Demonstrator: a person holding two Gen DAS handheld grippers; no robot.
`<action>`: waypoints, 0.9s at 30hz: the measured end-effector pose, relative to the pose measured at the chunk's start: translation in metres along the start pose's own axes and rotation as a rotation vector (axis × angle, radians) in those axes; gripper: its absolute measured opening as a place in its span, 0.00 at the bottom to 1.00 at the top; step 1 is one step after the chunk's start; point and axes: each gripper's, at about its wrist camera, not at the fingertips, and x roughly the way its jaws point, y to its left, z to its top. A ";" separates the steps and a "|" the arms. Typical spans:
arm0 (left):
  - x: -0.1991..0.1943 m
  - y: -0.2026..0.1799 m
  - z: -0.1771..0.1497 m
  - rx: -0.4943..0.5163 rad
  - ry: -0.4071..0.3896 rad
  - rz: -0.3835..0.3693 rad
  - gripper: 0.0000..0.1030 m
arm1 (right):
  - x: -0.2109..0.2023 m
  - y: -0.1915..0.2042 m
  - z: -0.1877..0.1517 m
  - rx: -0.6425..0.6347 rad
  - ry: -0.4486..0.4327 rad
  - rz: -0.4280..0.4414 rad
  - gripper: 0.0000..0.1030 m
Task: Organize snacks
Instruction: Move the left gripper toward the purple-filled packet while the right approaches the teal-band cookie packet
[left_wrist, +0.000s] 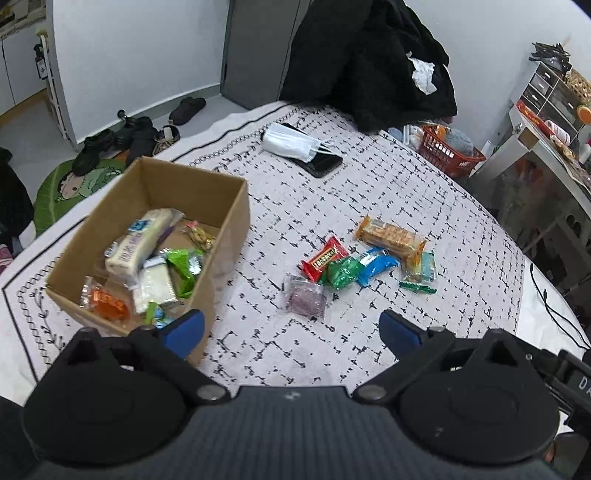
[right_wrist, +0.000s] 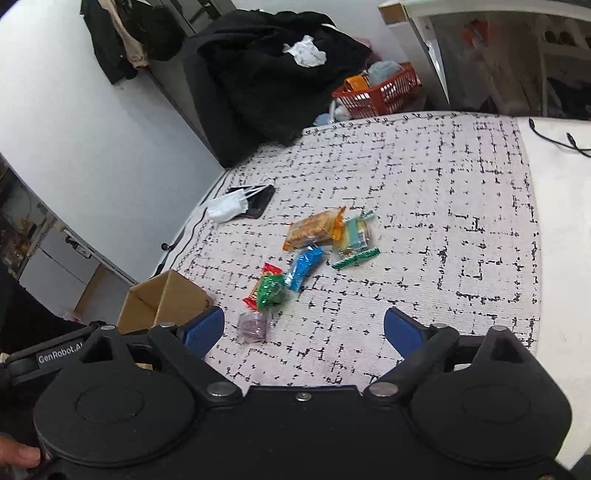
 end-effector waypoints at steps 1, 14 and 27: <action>0.003 -0.002 0.000 0.001 0.002 -0.001 0.98 | 0.003 -0.002 0.001 0.004 0.005 0.002 0.85; 0.059 -0.015 0.002 -0.009 0.053 0.007 0.87 | 0.052 -0.018 0.020 0.027 0.049 -0.023 0.79; 0.122 -0.028 0.010 0.001 0.132 0.022 0.72 | 0.100 -0.032 0.038 0.034 0.080 -0.073 0.73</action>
